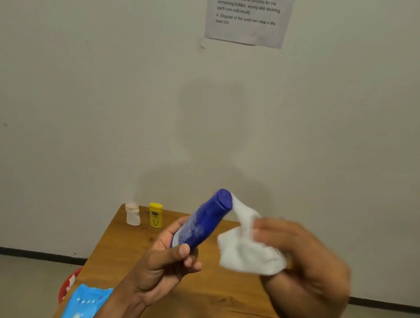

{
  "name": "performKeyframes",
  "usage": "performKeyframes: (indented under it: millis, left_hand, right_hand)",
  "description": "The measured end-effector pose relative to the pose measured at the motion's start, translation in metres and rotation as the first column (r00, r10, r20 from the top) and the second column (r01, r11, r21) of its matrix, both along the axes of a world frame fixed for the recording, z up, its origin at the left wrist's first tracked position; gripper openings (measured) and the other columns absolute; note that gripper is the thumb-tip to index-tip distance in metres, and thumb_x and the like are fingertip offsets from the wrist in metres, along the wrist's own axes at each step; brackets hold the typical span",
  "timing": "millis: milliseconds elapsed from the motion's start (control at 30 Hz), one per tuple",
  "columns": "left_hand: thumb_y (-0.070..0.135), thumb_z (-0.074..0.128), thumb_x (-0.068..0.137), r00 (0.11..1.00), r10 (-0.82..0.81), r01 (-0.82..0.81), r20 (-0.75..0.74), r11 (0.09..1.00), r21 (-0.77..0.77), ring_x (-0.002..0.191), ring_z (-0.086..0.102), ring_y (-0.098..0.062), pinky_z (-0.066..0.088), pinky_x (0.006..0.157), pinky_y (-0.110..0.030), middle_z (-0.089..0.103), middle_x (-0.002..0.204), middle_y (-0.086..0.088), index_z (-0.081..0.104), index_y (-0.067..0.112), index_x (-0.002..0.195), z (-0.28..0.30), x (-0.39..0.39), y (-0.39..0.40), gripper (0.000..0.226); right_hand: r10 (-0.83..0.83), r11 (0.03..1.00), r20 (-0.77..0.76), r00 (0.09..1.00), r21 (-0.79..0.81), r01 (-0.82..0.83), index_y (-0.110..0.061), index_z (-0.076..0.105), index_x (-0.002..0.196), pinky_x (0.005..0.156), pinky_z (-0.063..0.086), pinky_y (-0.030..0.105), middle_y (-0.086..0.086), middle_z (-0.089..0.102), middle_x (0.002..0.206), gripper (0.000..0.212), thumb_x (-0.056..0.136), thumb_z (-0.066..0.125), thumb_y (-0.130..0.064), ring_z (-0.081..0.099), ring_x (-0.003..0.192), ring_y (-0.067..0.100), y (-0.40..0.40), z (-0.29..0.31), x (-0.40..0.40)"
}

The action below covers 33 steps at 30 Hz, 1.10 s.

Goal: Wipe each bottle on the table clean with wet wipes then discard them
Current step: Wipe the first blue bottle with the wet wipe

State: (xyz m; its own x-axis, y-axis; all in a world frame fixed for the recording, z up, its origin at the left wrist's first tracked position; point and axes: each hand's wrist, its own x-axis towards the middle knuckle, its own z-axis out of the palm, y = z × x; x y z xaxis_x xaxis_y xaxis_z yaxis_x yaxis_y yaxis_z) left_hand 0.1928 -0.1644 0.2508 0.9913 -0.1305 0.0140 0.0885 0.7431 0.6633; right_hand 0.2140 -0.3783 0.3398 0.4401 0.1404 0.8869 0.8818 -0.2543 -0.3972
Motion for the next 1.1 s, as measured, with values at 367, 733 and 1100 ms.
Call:
performKeyframes:
  millis: [367, 733, 1100]
  left_hand:
    - [0.006, 0.098, 0.052, 0.995, -0.086, 0.085, 0.048, 0.996, 0.029, 0.052, 0.058, -0.015, 0.056, 0.054, -0.032, 0.069, 0.09, -0.012, 0.069, 0.011, 0.122, 0.007, 0.001, -0.007, 0.077]
    - [-0.002, 0.098, 0.044, 0.998, -0.045, 0.042, -0.036, 0.997, -0.065, 0.047, 0.053, -0.018, 0.053, 0.049, -0.033, 0.066, 0.09, -0.02, 0.069, 0.005, 0.119, 0.001, 0.001, -0.008, 0.081]
    - [-0.004, 0.096, 0.049, 0.997, -0.07, 0.069, -0.026, 0.996, -0.05, 0.053, 0.06, -0.021, 0.061, 0.055, -0.039, 0.068, 0.099, -0.021, 0.05, 0.01, 0.137, 0.001, 0.006, -0.002, 0.1]
  right_hand:
    - [0.12, 0.938, -0.076, 0.99, -0.319, -0.138, -0.003, 0.067, 0.123, 0.104, 0.047, 0.026, 0.007, 0.061, 0.136, 0.048, 0.076, 0.072, 0.005, 0.055, 0.13, 0.017, 0.019, 0.032, -0.001]
    - [-0.04, 0.933, 0.243, 0.969, -0.338, 0.123, -0.002, 0.078, 0.099, 0.085, 0.059, 0.033, 0.013, 0.072, 0.114, 0.018, 0.083, 0.078, -0.011, 0.069, 0.109, 0.019, 0.014, 0.013, -0.001]
    - [0.169, 0.979, -0.321, 0.932, 0.162, -0.122, -0.026, 0.075, 0.105, 0.077, 0.055, 0.014, -0.013, 0.074, 0.106, 0.034, 0.082, 0.07, -0.001, 0.071, 0.094, 0.005, -0.004, 0.047, 0.015]
